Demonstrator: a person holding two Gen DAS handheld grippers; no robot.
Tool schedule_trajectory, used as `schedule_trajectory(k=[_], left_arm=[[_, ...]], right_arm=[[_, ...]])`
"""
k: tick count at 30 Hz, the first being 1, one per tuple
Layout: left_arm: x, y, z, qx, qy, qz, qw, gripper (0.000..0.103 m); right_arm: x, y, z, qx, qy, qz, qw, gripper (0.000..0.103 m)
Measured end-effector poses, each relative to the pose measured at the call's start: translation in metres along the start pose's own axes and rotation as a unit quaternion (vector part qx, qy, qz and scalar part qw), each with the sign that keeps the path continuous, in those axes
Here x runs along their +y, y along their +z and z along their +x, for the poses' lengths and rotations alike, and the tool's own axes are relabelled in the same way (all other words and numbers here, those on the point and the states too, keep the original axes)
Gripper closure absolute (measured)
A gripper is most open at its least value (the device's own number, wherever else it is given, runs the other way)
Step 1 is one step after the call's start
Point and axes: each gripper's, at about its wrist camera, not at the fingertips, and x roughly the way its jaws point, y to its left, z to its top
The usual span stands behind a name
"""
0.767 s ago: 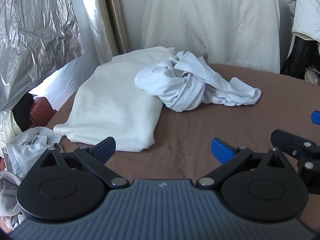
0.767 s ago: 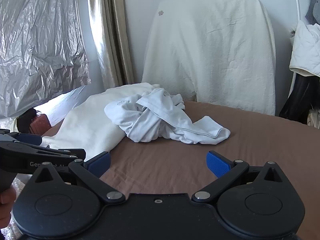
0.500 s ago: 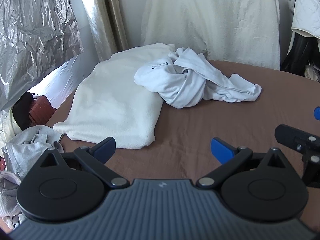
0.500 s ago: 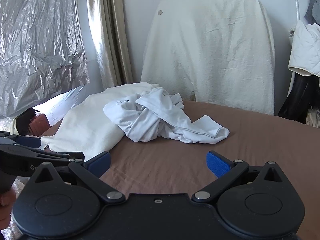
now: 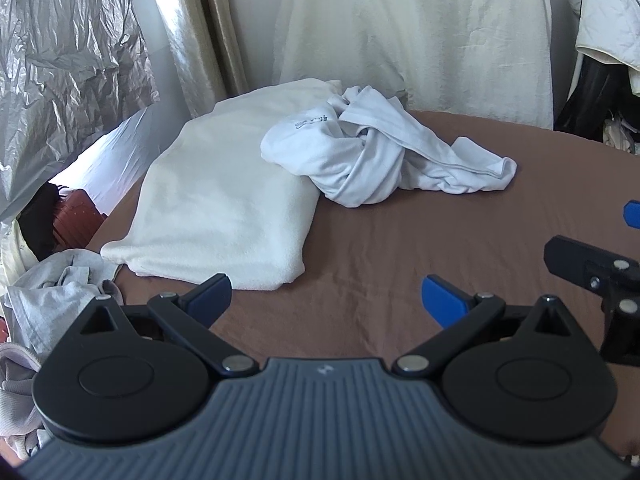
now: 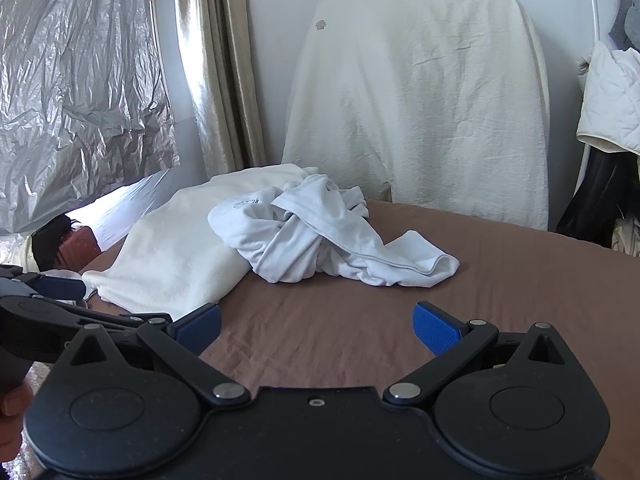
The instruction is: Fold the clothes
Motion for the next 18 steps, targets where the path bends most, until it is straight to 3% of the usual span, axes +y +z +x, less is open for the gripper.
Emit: schedule_trajectory(k=[18], left_arm=[[0.0015,-0.0024,0.0000,0.008,-0.004,-0.002,1.0000,0.000]], right_arm=[[0.0024,0.0018,-0.0035,0.004,-0.004,0.002,1.000,0.000]])
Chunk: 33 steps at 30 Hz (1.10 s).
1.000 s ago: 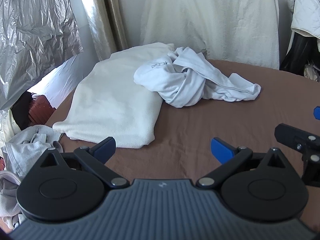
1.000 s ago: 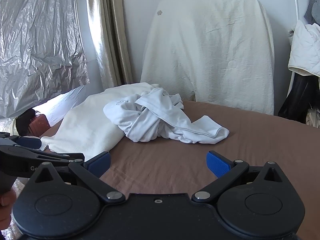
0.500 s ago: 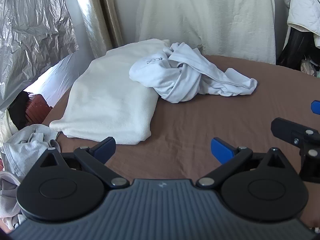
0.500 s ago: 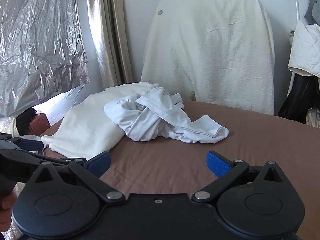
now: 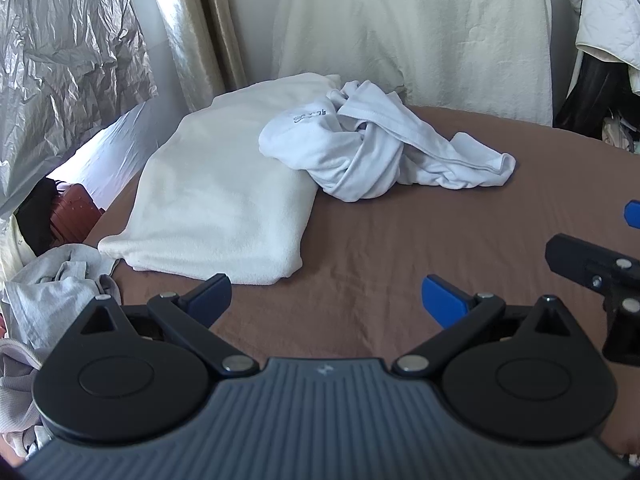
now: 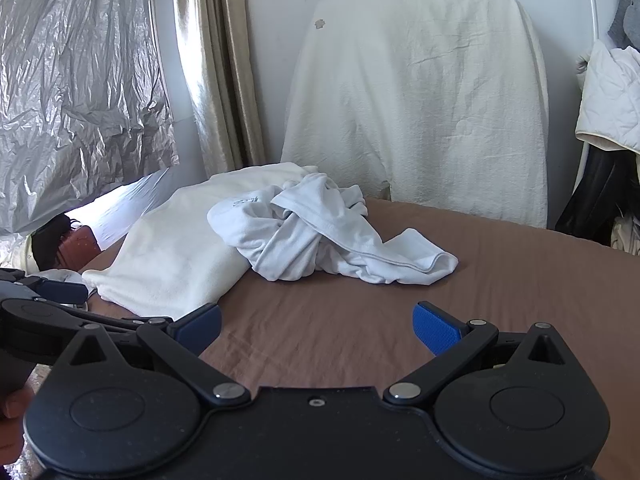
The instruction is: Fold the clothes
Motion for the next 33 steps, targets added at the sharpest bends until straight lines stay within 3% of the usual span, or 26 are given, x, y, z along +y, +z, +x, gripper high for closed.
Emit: schedule_trajectory(k=[23,30,33], left_arm=[[-0.001,-0.001,0.004,0.004,0.015,0.002,0.9999,0.000],[0.011,0.000,0.024,0.001,-0.004,-0.018,0.9998,0.000],[0.021,-0.002,0.039,0.000,-0.006,-0.031,0.9995,0.000]], right_arm=[[0.002,-0.002,0.001,0.007,-0.001,0.002,1.000,0.000],[-0.002,-0.006,0.011,0.008,0.005,0.009,1.000,0.000],[-0.010,-0.011,0.020,0.005,0.026,0.035,0.999,0.000]])
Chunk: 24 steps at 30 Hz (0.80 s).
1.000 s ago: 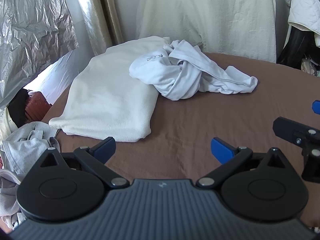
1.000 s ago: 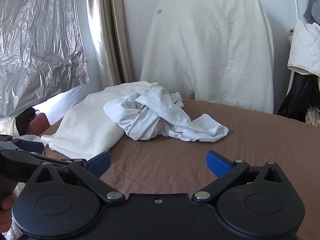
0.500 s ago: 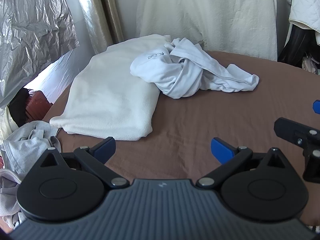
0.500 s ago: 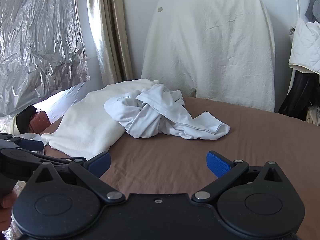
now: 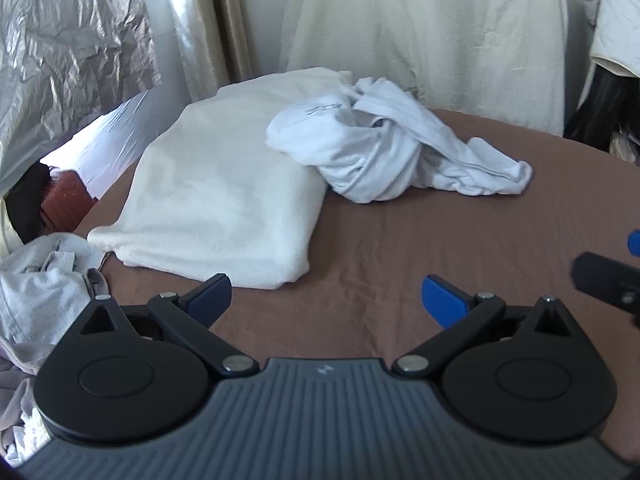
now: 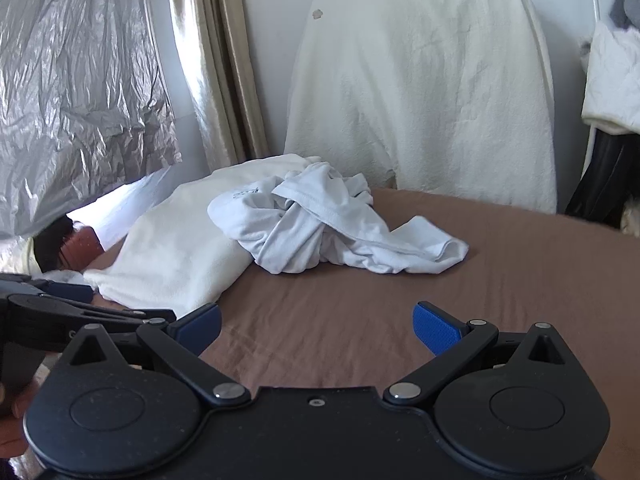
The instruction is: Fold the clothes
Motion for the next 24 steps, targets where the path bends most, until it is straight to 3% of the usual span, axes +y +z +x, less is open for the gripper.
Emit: schedule_trajectory(k=[6,10,14,16,19,21,24], left_arm=[[0.017,0.011,0.039,0.010,-0.025,-0.021,0.9994,0.002],[0.029,0.051,0.075,-0.014,-0.052,-0.058,0.9969,0.002],[0.031,0.101,0.124,-0.046,-0.033,-0.055,0.9969,0.003],[0.027,0.110,0.147,-0.074,-0.014,-0.043,0.9963,0.003],[0.029,0.100,0.177,-0.100,-0.022,-0.051,0.9935,0.003],[0.037,0.090,0.193,-0.106,-0.064,-0.069,0.9899,0.003],[0.050,0.100,0.208,-0.093,-0.095,-0.081,0.9877,0.003]], right_arm=[[-0.025,-0.009,0.028,0.000,0.037,0.079,0.996,0.000],[-0.045,0.003,0.062,0.003,0.054,0.133,0.990,0.000],[-0.067,0.026,0.101,0.007,0.078,0.187,0.979,0.000],[-0.075,0.035,0.122,0.002,0.089,0.196,0.977,0.000],[-0.096,0.037,0.161,0.007,0.099,0.249,0.963,0.000],[-0.114,0.027,0.183,0.009,0.093,0.298,0.950,0.000],[-0.139,0.009,0.203,0.005,0.075,0.362,0.929,0.000]])
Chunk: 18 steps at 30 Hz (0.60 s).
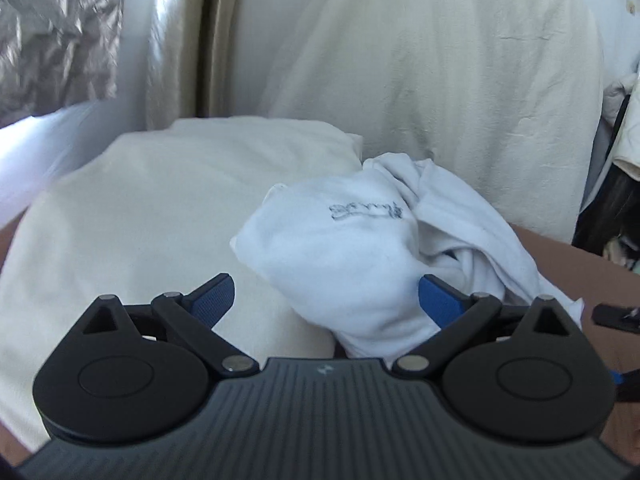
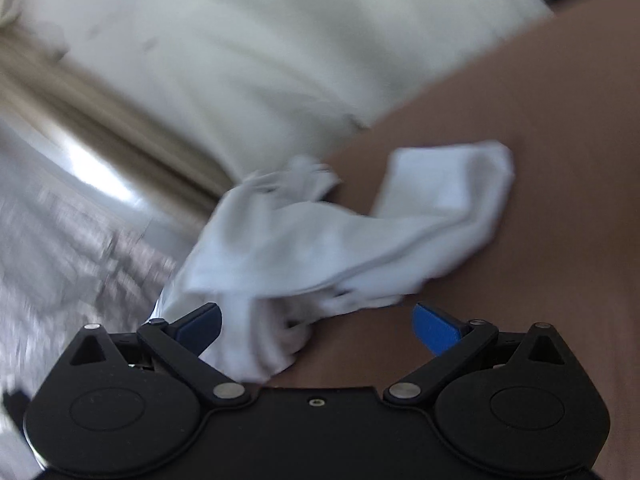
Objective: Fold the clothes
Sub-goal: 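Grasp the white T-shirt with the left tool while the right tool grasps it too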
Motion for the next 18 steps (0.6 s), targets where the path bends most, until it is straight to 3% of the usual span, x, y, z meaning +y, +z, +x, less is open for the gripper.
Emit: schedule_trajectory(k=[2,6,8,12,14,15,17,18], left_arm=[[0.011,0.011,0.006,0.025,0.005,-0.036,0.9990,0.003],[0.032,0.018,0.016,0.021,-0.050,-0.103,0.9932,0.003],[0.043,0.013,0.030,0.030,-0.080,-0.145,0.9857,0.006],[0.052,-0.001,0.057,0.067,-0.127,-0.202,0.9688,0.040],[0.049,-0.007,0.064,0.078,-0.135,-0.205,0.9663,0.047],[0.047,-0.008,0.065,0.075,-0.135,-0.201,0.9672,0.050],[0.051,-0.010,0.072,0.086,-0.176,-0.224,0.9548,0.058],[0.053,-0.012,0.075,0.092,-0.196,-0.235,0.9475,0.059]], right_arm=[[-0.013,0.007,0.008,-0.014,-0.005,0.025,1.000,0.000],[-0.022,0.027,0.034,-0.028,-0.030,0.037,0.998,0.000],[-0.018,0.036,0.052,-0.038,-0.044,0.031,0.998,0.000],[0.002,0.043,0.088,-0.047,-0.028,0.003,0.998,0.002],[0.016,0.041,0.103,-0.046,-0.008,-0.013,0.999,0.027],[0.024,0.040,0.110,-0.045,0.002,-0.021,0.999,0.032],[0.036,0.033,0.122,-0.020,0.033,-0.027,0.999,0.058],[0.041,0.031,0.126,-0.001,0.055,-0.023,0.998,0.059]])
